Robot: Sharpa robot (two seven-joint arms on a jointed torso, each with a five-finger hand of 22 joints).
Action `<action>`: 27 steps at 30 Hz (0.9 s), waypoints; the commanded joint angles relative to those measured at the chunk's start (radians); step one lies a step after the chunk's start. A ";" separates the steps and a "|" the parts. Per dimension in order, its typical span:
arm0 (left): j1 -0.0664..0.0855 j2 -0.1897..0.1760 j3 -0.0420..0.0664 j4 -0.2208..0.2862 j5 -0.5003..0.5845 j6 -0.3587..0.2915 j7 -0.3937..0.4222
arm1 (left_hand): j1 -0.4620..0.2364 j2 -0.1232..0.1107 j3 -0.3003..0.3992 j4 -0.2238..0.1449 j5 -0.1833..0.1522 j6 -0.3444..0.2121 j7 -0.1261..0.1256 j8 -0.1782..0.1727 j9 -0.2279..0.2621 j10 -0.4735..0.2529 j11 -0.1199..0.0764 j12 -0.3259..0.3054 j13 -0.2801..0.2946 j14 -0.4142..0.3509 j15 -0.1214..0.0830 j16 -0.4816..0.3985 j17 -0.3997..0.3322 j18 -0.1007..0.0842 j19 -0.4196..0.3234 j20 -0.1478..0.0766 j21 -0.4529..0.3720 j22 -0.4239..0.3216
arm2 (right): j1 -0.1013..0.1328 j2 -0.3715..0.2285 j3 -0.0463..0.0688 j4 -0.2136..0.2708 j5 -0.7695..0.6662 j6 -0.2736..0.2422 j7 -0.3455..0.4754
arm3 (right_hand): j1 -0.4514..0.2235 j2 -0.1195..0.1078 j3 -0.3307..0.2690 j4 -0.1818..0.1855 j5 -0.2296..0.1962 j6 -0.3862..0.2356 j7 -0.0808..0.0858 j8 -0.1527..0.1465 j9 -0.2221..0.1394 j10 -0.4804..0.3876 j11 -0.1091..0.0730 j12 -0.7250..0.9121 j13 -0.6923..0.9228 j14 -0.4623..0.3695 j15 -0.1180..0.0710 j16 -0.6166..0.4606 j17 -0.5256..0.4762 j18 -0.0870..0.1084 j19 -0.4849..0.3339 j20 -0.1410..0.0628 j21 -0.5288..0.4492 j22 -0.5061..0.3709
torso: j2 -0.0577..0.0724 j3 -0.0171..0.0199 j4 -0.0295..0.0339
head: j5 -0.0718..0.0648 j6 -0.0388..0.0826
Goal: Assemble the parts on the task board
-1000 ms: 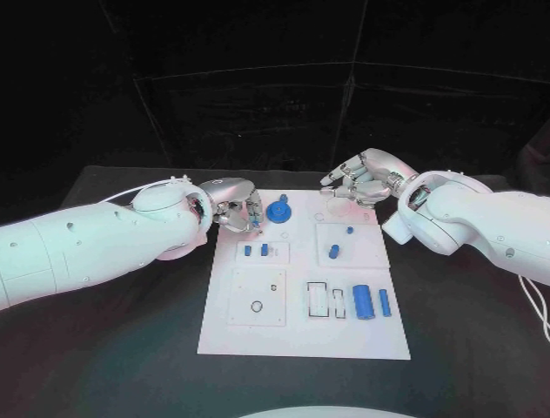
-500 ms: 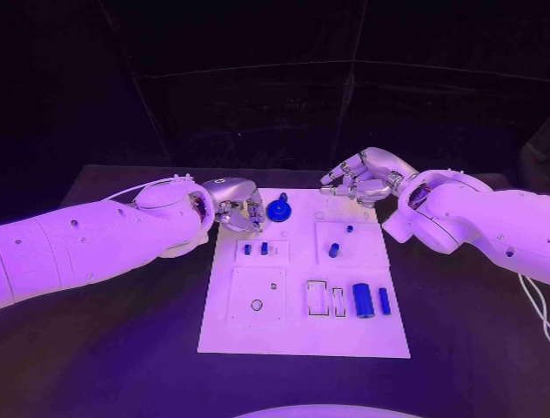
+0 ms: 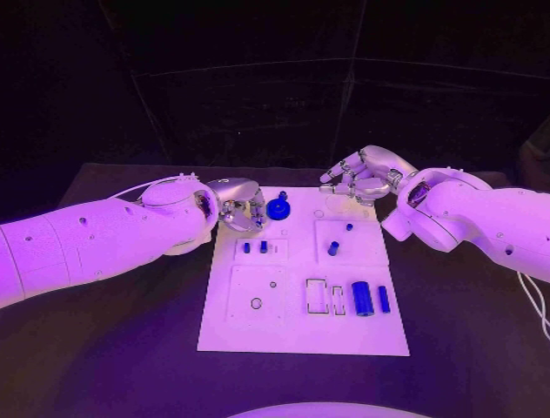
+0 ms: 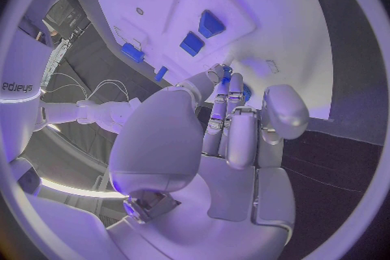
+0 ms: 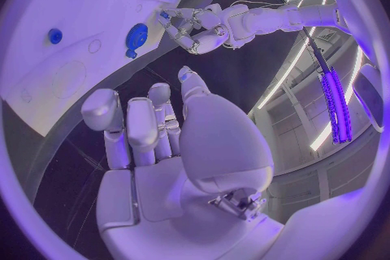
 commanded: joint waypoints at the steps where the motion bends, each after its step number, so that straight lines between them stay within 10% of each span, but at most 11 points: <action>1: -0.001 0.005 0.000 -0.004 0.005 0.019 0.008 | -0.007 -0.001 0.004 0.001 0.003 0.005 0.000 -0.003 -0.001 0.006 0.000 -0.003 -0.001 0.021 0.001 0.001 -0.001 -0.020 -0.004 -0.003 0.006 0.001 | 0.002 0.001 0.001 0.002 -0.001 -0.006 0.009 | 0.001 0.012 -0.005 0.000 0.004 -0.009 0.000 0.005 -0.001 -0.006 0.001 0.001 0.000 0.002 -0.004 -0.005 0.001 0.020 -0.003 0.000 -0.004 -0.001 | 0.000 -0.0003 0.0002 | 0.000 -0.002; 27: -0.007 0.016 -0.001 -0.017 0.005 0.069 0.004 | -0.022 -0.012 0.000 0.002 0.002 -0.001 0.002 -0.019 -0.003 -0.001 0.004 -0.025 -0.007 0.015 0.004 -0.006 -0.016 -0.019 -0.011 -0.001 -0.001 -0.002 | 0.002 0.001 0.001 0.002 -0.001 -0.005 0.009 | 0.001 0.012 -0.005 0.000 0.004 -0.009 0.000 0.005 -0.001 -0.006 0.001 0.001 0.000 0.002 -0.004 -0.005 0.001 0.020 -0.003 0.000 -0.004 -0.001 | -0.001 -0.0002 0.0007 | -0.002 -0.008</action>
